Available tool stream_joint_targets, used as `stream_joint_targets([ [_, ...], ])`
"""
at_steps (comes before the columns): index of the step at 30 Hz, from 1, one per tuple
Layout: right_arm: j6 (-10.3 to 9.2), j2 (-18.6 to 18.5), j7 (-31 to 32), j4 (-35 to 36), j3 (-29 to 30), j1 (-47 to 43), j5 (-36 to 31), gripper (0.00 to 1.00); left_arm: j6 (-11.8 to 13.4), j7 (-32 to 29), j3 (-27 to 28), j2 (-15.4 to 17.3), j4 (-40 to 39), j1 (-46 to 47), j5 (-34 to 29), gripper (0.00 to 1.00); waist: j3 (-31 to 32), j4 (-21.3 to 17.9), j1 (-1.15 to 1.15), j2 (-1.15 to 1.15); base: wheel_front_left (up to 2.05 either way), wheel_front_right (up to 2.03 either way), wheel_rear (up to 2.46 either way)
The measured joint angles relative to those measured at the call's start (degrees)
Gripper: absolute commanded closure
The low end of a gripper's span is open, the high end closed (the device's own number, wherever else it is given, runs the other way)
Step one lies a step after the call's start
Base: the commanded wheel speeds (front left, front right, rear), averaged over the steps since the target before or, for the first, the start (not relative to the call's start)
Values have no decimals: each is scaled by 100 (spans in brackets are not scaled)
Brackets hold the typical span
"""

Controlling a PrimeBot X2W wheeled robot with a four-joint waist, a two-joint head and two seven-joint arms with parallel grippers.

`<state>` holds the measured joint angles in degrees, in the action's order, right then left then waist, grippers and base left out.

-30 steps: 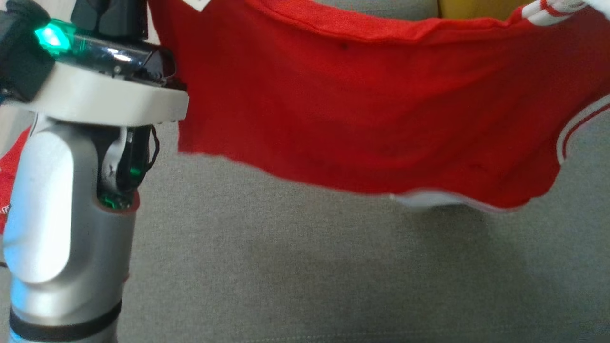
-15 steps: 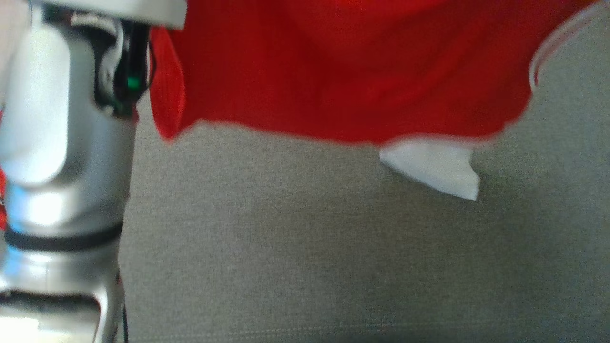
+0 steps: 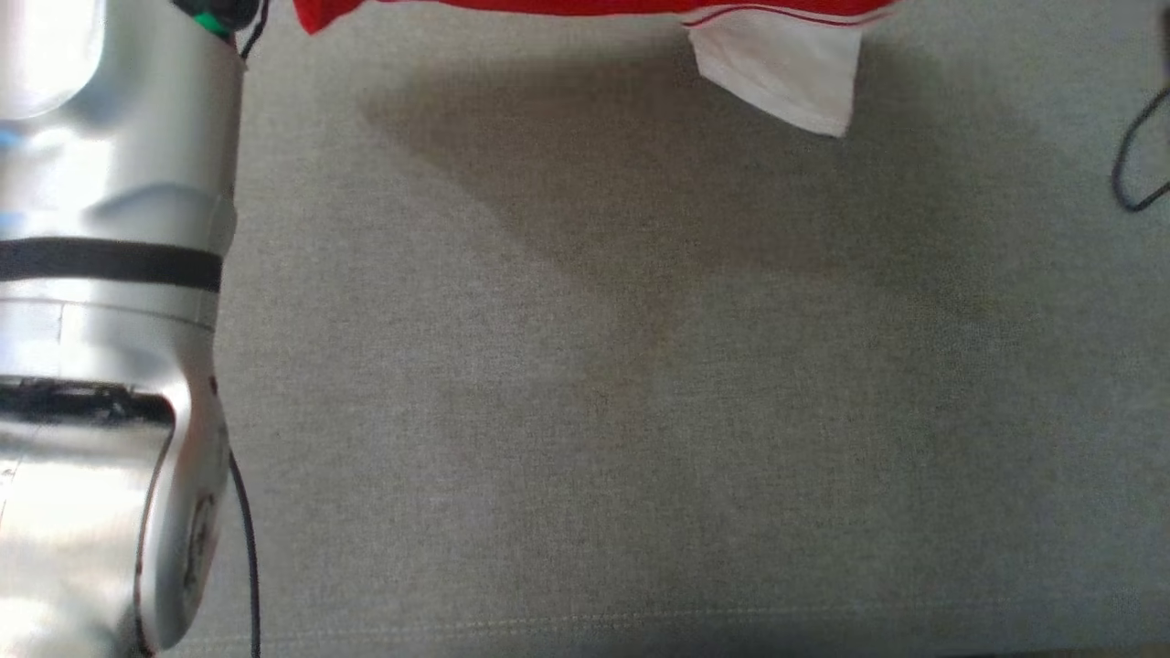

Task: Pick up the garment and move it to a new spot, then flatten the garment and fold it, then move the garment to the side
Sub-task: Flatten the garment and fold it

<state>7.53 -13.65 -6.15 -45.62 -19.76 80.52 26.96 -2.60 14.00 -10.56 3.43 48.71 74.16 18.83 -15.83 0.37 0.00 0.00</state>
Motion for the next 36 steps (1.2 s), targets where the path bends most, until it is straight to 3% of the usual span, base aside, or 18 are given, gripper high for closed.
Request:
stream_joint_targets([
  [8, 1, 243, 116, -1510, -656, -47, 543, 100, -77, 31, 77, -143, 1443, -38, 240, 100, -357, -18, 0, 0, 0, 0, 0],
  [19, 1, 338, -196, -1957, -1238, -1161, 1167, 100, -142, 32, 216, -194, 1775, -1005, 344, 100, -629, -46, 1, 0, 0, 0, 0],
  [22, 1, 415, -471, -1914, -1408, -1699, 1351, 100, -148, 32, 230, -189, 1544, -1518, 243, 100, -570, -125, 0, 0, 0, 0, 0],
  [28, 1, 389, -806, -1574, -1386, -3045, 1668, 100, -203, 31, 678, -163, 266, -3209, 140, 100, -351, -254, 0, 0, 0, 0, 0],
  [36, 0, 210, -814, -134, -272, -4738, 1300, 100, -255, 30, 1032, -153, -904, -5041, 29, 100, 103, -233, 0, 0, 0, 0, 0],
])
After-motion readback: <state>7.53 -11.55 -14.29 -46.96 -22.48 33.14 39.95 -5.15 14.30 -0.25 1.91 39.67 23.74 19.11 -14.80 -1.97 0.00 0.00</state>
